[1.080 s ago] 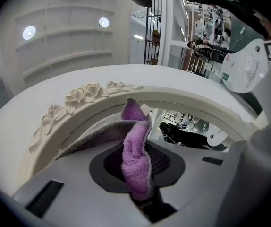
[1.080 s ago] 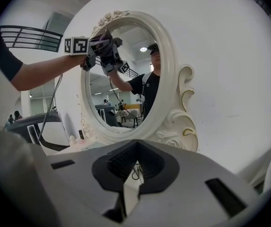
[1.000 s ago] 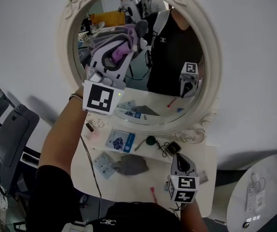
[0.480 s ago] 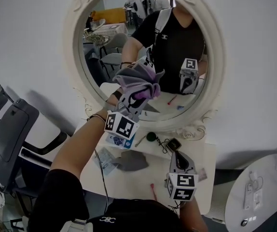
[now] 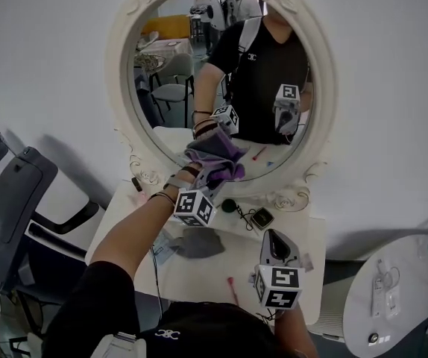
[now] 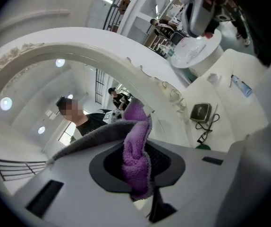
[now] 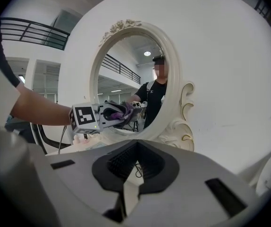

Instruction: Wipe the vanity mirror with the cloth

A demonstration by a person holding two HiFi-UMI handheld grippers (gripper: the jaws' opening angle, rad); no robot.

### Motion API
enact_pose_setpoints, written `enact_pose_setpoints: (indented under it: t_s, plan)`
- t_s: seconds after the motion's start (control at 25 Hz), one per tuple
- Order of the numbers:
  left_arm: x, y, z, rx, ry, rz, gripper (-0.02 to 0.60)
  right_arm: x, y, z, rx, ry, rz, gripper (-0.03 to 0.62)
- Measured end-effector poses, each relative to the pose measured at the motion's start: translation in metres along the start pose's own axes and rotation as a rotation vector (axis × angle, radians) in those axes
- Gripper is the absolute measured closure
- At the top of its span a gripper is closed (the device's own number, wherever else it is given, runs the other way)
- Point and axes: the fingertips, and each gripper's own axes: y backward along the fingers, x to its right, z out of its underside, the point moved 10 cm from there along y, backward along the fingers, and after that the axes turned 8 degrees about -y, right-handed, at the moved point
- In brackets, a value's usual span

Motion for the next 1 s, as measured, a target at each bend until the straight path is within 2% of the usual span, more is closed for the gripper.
enact_pose_setpoints:
  t_s: [0.16,0.28,0.4,0.52,0.64,0.72,0.8,0.92,1.0]
  plan:
    - [-0.035,0.014,-0.003,0.022,0.113,-0.158,0.511,0.004,0.005,0.008,-0.021,-0.006,0.018,0.590]
    - [-0.082,0.035,-0.009,0.063,0.140,-0.290,0.511,0.004,0.006,0.010,-0.024,-0.006,0.020,0.589]
    - [-0.140,0.065,-0.021,0.108,0.088,-0.427,0.511,0.005,0.006,0.007,-0.017,0.001,0.020,0.590]
    - [-0.204,0.097,-0.034,0.134,-0.022,-0.581,0.511,0.008,0.003,0.006,-0.015,-0.001,0.020,0.589]
    - [-0.266,0.126,-0.039,0.113,-0.101,-0.747,0.511,0.009,-0.002,0.004,-0.012,-0.001,0.016,0.589]
    - [-0.299,0.142,-0.035,0.086,-0.105,-0.828,0.511,0.009,-0.005,0.002,-0.013,0.003,0.011,0.591]
    - [-0.320,0.149,-0.026,0.062,-0.072,-0.852,0.511,0.010,-0.008,0.002,-0.012,0.004,0.005,0.589]
    - [-0.326,0.140,-0.003,0.031,0.002,-0.788,0.511,0.011,-0.011,0.002,0.001,-0.006,-0.003,0.589]
    - [-0.318,0.133,0.012,0.092,0.117,-0.758,0.511,0.013,-0.013,0.004,0.000,-0.012,-0.005,0.589]
